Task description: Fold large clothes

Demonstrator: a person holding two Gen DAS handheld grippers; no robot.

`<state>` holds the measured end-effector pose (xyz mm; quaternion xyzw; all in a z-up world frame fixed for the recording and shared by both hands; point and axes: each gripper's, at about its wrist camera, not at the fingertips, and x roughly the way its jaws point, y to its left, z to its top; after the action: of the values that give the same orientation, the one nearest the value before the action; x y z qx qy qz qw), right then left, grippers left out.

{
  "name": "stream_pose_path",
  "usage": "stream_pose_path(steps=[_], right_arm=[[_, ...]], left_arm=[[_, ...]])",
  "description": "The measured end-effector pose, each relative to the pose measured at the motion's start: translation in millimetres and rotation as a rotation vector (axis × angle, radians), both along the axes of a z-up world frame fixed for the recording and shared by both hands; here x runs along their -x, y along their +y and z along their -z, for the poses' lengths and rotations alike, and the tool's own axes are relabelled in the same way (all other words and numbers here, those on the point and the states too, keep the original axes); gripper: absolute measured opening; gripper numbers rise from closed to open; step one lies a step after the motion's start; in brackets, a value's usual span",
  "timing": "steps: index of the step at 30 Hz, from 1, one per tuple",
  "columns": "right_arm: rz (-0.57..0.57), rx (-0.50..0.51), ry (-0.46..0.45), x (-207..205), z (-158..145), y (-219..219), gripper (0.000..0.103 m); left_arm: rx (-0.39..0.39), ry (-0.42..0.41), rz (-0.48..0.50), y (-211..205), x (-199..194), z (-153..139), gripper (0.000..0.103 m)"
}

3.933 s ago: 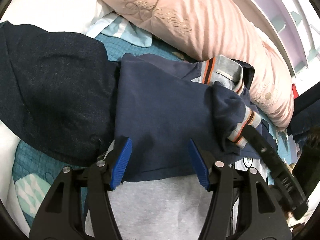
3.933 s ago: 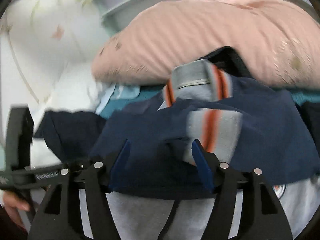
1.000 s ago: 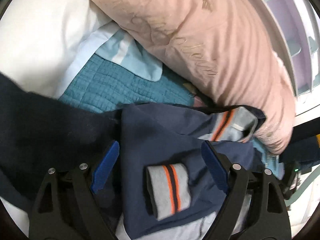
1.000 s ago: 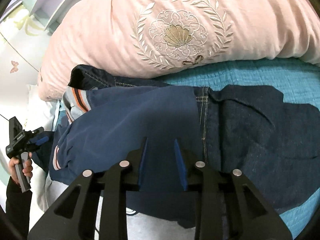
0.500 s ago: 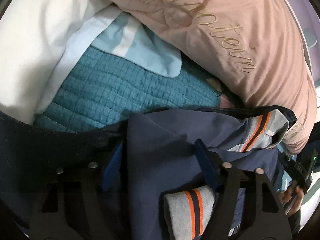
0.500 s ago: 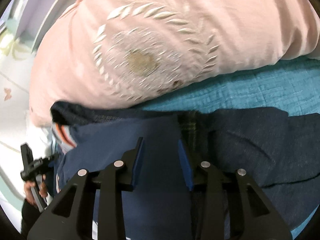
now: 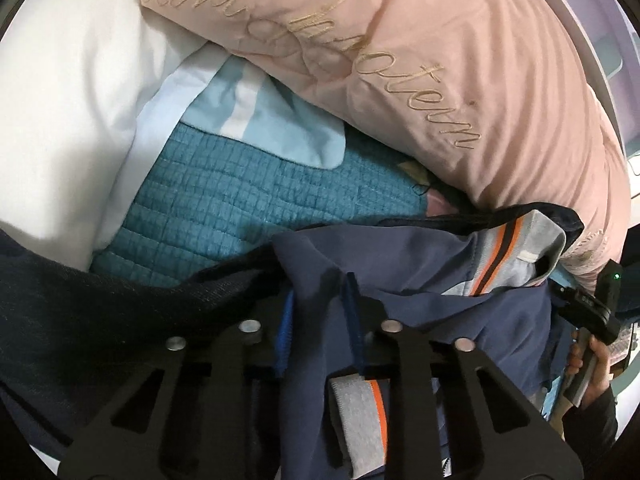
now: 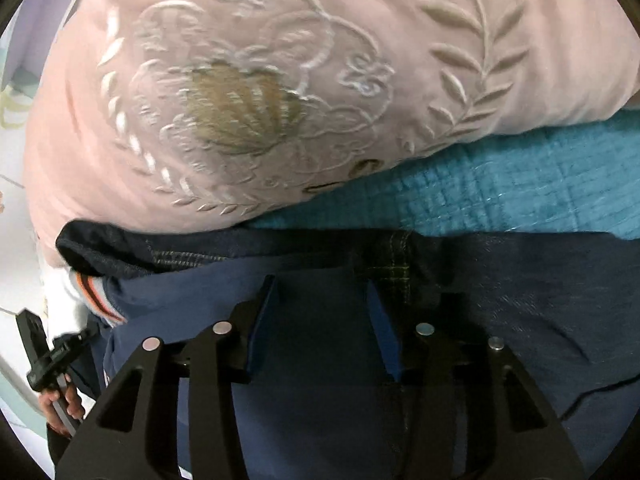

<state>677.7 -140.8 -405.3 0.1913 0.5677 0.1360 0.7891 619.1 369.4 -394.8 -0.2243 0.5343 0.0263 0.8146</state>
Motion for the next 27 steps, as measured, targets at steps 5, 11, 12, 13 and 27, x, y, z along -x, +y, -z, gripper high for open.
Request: stream_pose_path(steps=[5, 11, 12, 13, 27], right_arm=[[0.034, -0.005, -0.024, -6.3, 1.0, -14.1, 0.046], [0.018, 0.040, -0.051, -6.0, -0.5, -14.7, 0.041], [0.006, 0.058, -0.054, -7.8, 0.2, -12.6, 0.034], [0.000, 0.092, -0.061, -7.1, -1.5, -13.4, 0.018], [-0.030, 0.064, -0.271, 36.3, -58.1, -30.6, 0.005]], left_arm=[[-0.008, -0.026, 0.012, -4.2, 2.4, -6.1, 0.016], [0.001, -0.055, 0.026, -9.1, 6.9, -18.0, 0.015], [0.004, -0.059, 0.028, -8.5, 7.6, -20.3, 0.015], [0.005, -0.062, 0.029, -9.4, 7.8, -21.6, 0.015], [0.011, -0.136, 0.008, -11.8, 27.8, -47.8, 0.006]])
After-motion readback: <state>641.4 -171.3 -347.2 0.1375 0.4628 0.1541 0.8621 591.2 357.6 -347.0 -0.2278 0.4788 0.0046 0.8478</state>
